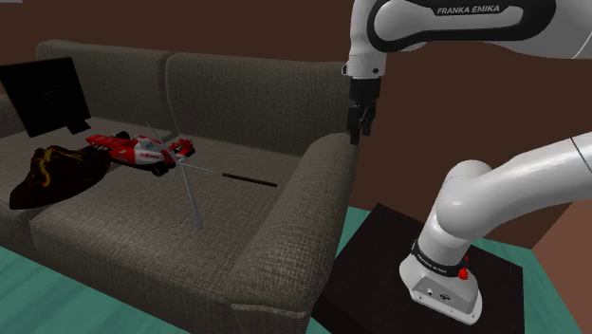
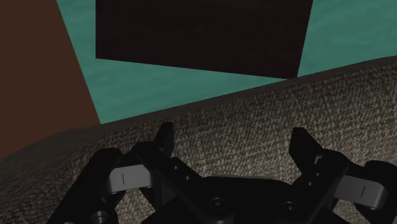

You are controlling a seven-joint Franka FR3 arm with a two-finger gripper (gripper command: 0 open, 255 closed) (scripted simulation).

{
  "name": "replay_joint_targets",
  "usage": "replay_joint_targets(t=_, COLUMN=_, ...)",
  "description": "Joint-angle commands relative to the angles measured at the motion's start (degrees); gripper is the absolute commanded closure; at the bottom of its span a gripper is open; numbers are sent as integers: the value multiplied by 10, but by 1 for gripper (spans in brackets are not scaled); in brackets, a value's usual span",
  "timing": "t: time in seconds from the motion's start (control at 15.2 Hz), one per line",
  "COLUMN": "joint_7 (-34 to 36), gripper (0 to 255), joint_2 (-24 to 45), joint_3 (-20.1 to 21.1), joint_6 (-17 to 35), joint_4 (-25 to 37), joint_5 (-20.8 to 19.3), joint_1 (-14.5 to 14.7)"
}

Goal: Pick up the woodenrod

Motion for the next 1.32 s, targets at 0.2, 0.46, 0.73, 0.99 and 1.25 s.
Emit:
replay_joint_targets(t=0.2, joint_7=1, gripper=0, joint_2=65, joint_3=14, joint_6=41, joint_4=20, joint_5=5, joint_1=10)
replay_joint_targets(t=0.46, joint_7=3, gripper=0, joint_2=153, joint_3=31, joint_6=89, joint_4=58, joint_5=9, joint_1=22)
replay_joint_targets(t=0.73, joint_7=6, gripper=0, joint_2=243, joint_3=49, joint_6=125, joint_4=107, joint_5=7, joint_1=33)
replay_joint_targets(t=0.99, joint_7=12, gripper=0, joint_2=333, joint_3=65, joint_6=151, joint_4=166, joint_5=0, joint_1=42)
replay_joint_targets(t=1.25, joint_7=19, gripper=0, joint_2=423, joint_3=79, joint_6=166, joint_4=237, joint_5=-12, joint_1=52)
